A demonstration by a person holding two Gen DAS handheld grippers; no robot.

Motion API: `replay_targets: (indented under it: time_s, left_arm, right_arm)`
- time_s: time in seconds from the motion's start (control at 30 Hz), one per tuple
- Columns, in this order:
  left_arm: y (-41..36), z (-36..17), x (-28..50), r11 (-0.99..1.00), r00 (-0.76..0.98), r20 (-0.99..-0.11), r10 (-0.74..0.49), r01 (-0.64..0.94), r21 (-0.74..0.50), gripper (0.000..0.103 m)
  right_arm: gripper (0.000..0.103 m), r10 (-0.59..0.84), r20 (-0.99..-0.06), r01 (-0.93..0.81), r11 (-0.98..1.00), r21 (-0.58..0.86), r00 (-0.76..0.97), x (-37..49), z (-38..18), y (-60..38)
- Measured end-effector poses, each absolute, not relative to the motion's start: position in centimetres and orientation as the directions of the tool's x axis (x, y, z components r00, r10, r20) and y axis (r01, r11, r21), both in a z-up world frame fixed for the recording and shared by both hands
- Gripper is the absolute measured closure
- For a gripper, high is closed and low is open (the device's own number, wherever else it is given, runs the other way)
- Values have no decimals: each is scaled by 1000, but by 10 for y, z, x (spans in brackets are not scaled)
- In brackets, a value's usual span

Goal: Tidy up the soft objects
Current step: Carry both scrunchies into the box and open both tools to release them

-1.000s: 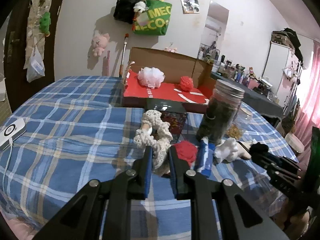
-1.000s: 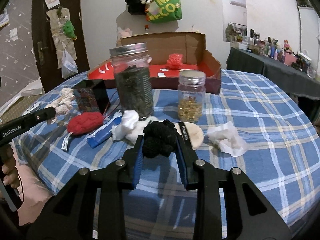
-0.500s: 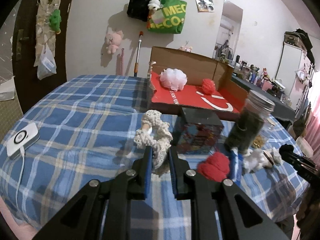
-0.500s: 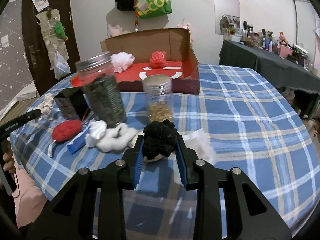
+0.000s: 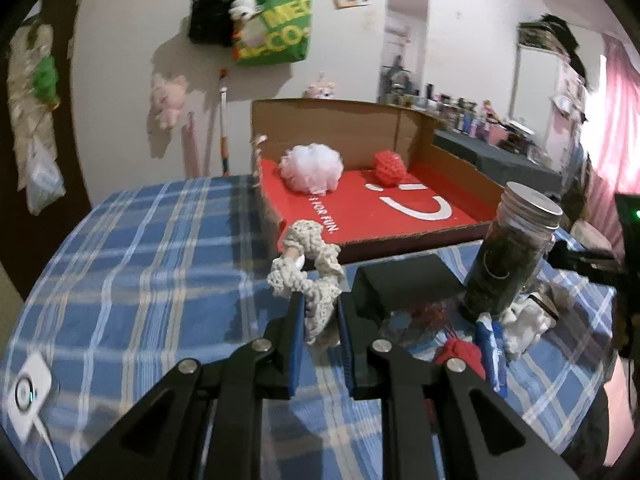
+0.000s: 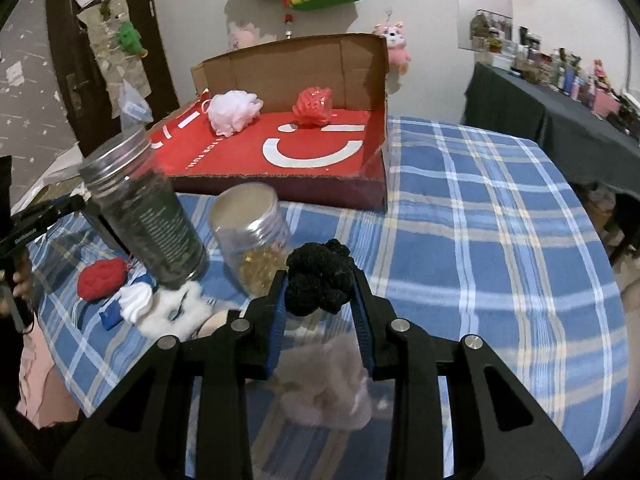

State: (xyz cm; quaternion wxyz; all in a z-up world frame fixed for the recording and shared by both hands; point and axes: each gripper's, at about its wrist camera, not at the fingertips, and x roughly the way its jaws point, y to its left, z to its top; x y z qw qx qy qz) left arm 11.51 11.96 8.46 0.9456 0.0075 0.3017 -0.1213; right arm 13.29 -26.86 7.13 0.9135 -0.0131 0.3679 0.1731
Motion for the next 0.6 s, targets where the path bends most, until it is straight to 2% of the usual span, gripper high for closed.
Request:
replay_targets:
  time_s: [0.3, 0.6]
  left_arm:
    - [123, 88, 143, 946, 770, -577, -273, 324, -16, 86]
    - [129, 97, 169, 923, 752, -567, -335, 382, -38, 86]
  right_arm:
    - [74, 383, -667, -402, 906, 135, 639, 165, 78, -275]
    - [74, 450, -657, -479, 865, 151, 605, 192, 92, -266]
